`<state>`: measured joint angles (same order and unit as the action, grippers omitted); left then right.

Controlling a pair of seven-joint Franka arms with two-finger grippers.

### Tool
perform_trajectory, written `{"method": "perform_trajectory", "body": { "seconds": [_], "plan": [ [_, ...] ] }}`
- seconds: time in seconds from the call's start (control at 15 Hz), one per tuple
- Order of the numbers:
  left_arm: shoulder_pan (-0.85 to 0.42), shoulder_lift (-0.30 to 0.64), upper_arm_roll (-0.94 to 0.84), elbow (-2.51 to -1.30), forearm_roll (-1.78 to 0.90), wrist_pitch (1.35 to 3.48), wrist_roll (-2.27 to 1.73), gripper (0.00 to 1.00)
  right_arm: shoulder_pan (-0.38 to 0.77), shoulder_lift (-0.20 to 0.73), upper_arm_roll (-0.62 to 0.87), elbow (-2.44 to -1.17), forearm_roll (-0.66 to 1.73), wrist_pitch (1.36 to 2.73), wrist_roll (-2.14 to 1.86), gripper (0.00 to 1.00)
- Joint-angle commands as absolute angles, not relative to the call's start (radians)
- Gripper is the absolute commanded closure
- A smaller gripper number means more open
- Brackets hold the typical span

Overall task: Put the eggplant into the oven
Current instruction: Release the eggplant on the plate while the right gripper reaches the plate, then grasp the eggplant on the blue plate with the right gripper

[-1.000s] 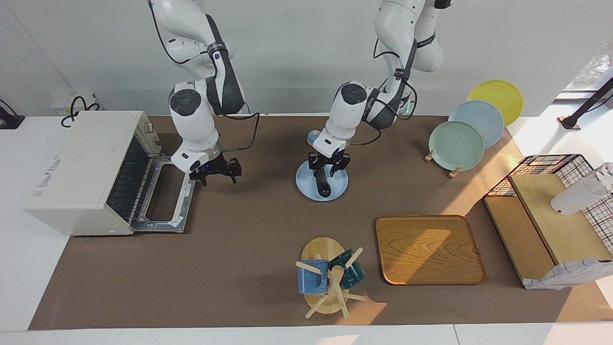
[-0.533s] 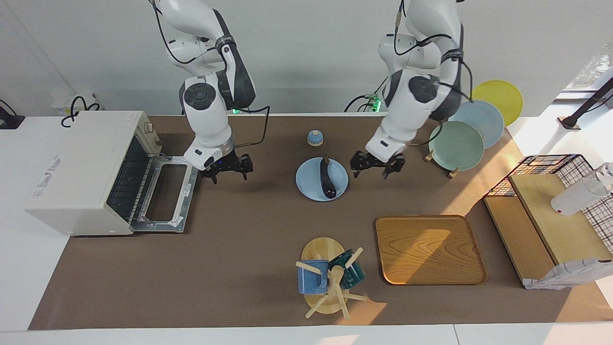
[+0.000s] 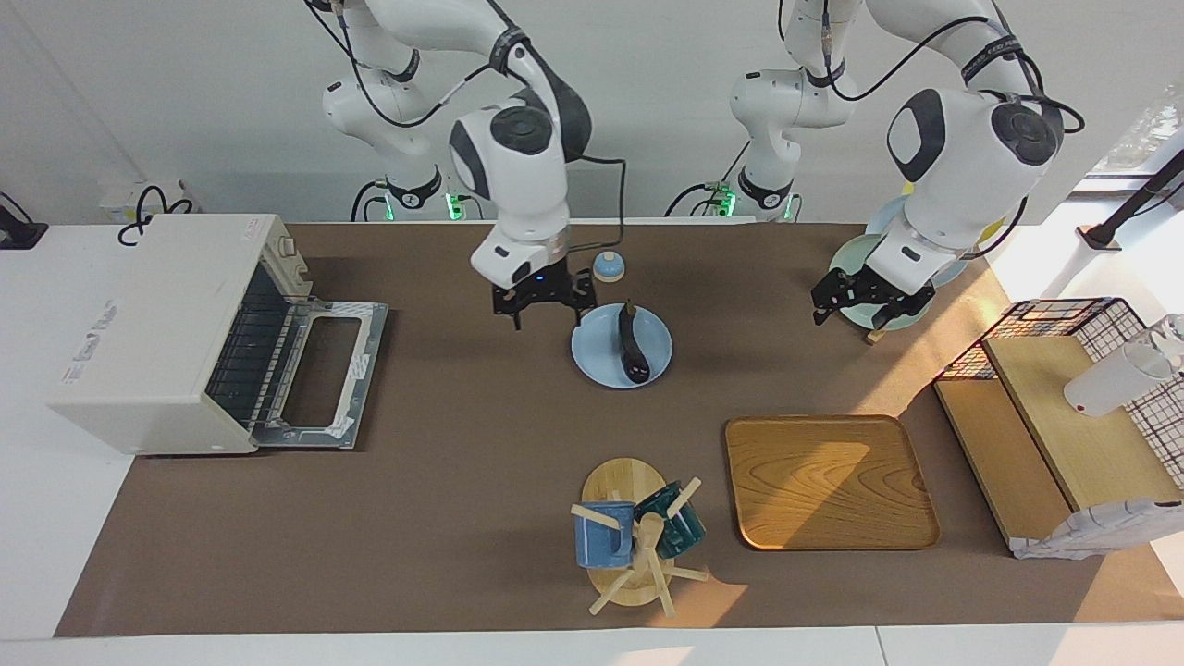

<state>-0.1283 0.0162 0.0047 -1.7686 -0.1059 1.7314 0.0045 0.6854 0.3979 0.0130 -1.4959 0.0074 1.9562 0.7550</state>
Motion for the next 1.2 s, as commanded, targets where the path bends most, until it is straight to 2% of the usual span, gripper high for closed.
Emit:
{"method": "perform_trajectory", "body": {
  "seconds": [0.0, 0.2, 0.27, 0.53, 0.73, 1.0, 1.07, 1.13],
  "plan": [
    [-0.117, -0.023, -0.006, -1.750, -0.071, 1.649, -0.001, 0.00, 0.782, 0.569, 0.006, -1.347, -0.004, 2.021, 0.892, 0.00],
    [-0.115, -0.041, -0.005, -1.750, -0.069, 1.623, -0.002, 0.00, 0.818, 0.569, 0.006, -1.436, -0.015, 2.146, 0.920, 0.00],
    [-0.115, -0.051, -0.005, -1.750, -0.066, 1.612, -0.003, 0.00, 0.843, 0.578, 0.006, -1.442, -0.017, 2.164, 0.925, 0.04],
    [-0.117, -0.052, -0.005, -1.750, -0.055, 1.585, -0.005, 0.00, 0.867, 0.591, 0.006, -1.543, -0.095, 2.256, 0.925, 0.36],
    [-0.126, -0.051, -0.006, -1.737, -0.017, 1.580, -0.005, 0.00, 0.868, 0.575, 0.006, -1.601, -0.129, 2.269, 0.920, 0.53],
    [-0.127, -0.020, -0.005, -1.661, -0.023, 1.588, -0.113, 0.00, 0.871, 0.560, 0.006, -1.647, -0.143, 2.290, 0.922, 0.54],
    [-0.126, -0.017, -0.006, -1.652, -0.020, 1.589, -0.129, 0.00, 0.873, 0.554, 0.006, -1.658, -0.144, 2.290, 0.922, 0.69],
    [-0.123, -0.015, -0.006, -1.649, -0.018, 1.588, -0.129, 0.00, 0.874, 0.552, 0.006, -1.658, -0.144, 2.286, 0.922, 0.97]
  ]
}}
